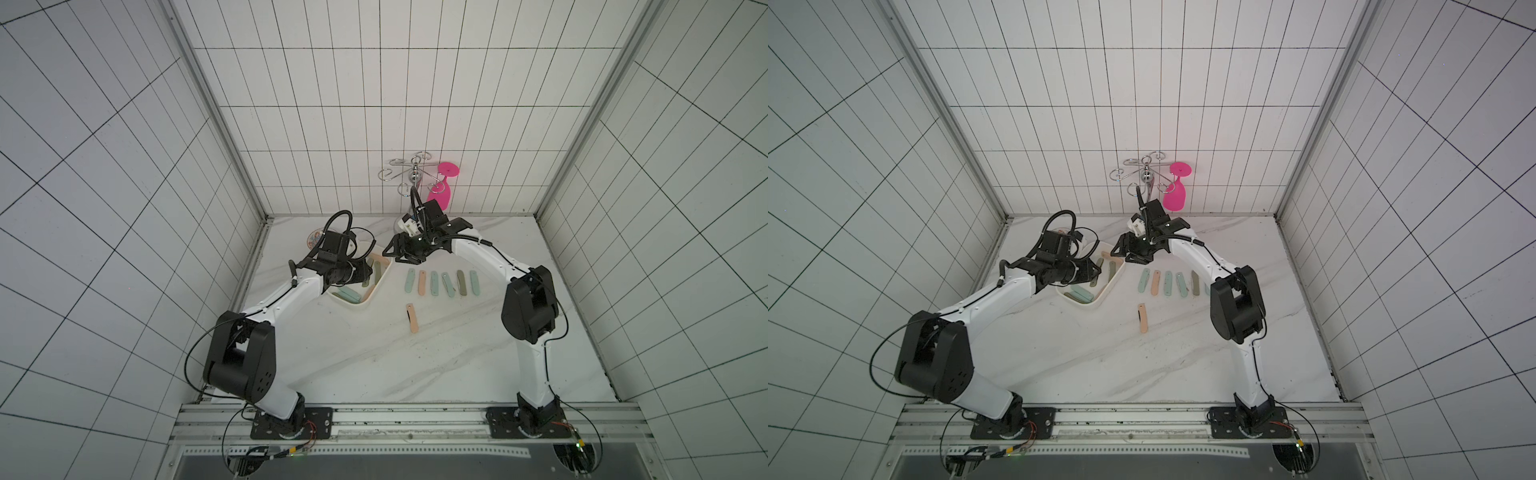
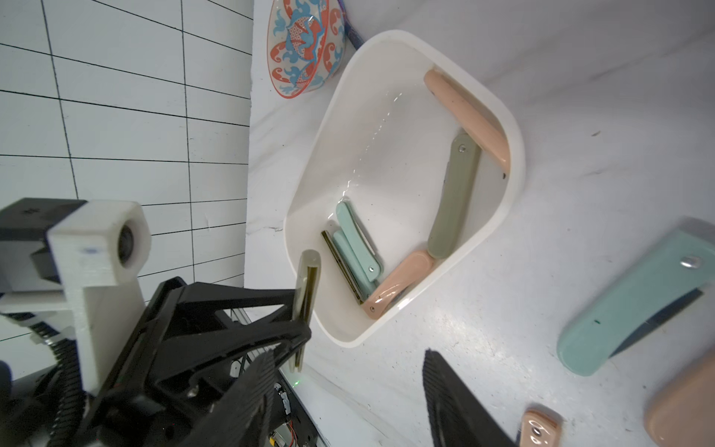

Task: Take the fruit knife out of the storage box
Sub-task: Place the fruit knife at the center of the board.

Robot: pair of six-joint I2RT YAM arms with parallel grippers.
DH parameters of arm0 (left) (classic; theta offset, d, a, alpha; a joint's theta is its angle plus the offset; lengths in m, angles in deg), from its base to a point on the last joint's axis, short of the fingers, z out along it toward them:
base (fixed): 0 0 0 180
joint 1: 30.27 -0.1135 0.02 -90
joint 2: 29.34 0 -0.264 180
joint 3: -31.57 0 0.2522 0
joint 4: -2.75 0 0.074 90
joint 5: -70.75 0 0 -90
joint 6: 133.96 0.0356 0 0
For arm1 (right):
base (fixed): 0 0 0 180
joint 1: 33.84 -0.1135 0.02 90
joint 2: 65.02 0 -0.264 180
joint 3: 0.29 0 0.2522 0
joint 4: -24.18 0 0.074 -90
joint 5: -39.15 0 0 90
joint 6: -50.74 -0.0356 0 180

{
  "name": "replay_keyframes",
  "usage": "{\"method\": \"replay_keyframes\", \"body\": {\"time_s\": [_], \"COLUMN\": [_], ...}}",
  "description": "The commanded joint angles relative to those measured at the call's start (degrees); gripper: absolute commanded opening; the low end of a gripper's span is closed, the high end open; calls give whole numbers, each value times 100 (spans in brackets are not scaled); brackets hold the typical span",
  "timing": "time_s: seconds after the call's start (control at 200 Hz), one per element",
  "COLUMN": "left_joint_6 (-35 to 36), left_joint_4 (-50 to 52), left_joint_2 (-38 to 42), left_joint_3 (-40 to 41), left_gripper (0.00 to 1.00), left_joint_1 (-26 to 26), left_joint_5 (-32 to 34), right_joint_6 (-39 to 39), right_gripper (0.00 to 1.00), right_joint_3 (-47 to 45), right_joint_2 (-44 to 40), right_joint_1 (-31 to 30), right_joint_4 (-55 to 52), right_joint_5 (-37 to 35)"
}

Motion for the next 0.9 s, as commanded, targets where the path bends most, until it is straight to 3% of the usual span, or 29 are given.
{"method": "replay_keyframes", "body": {"time_s": [0.0, 0.425, 0.65, 0.895], "left_joint_6": [-107, -187, -213, -238], "left_joint_4": [-253, -341, -419, -497], "left_joint_2": [211, 308, 308, 299], "left_joint_3": [117, 119, 128, 141], "left_gripper": [12, 12, 12, 12], "left_joint_1": [29, 132, 136, 136], "left_joint_5": [-225, -348, -387, -395], "right_joint_6": [-263, -489, -590, -642], "right_gripper": [62, 55, 36, 22], "right_joint_3": [315, 402, 404, 377], "right_joint_2": [203, 475, 527, 557], "right_joint_1": [-105, -340, -410, -464], "right_joint_4": [316, 512, 580, 623], "right_joint_5": [221, 351, 443, 503]}}
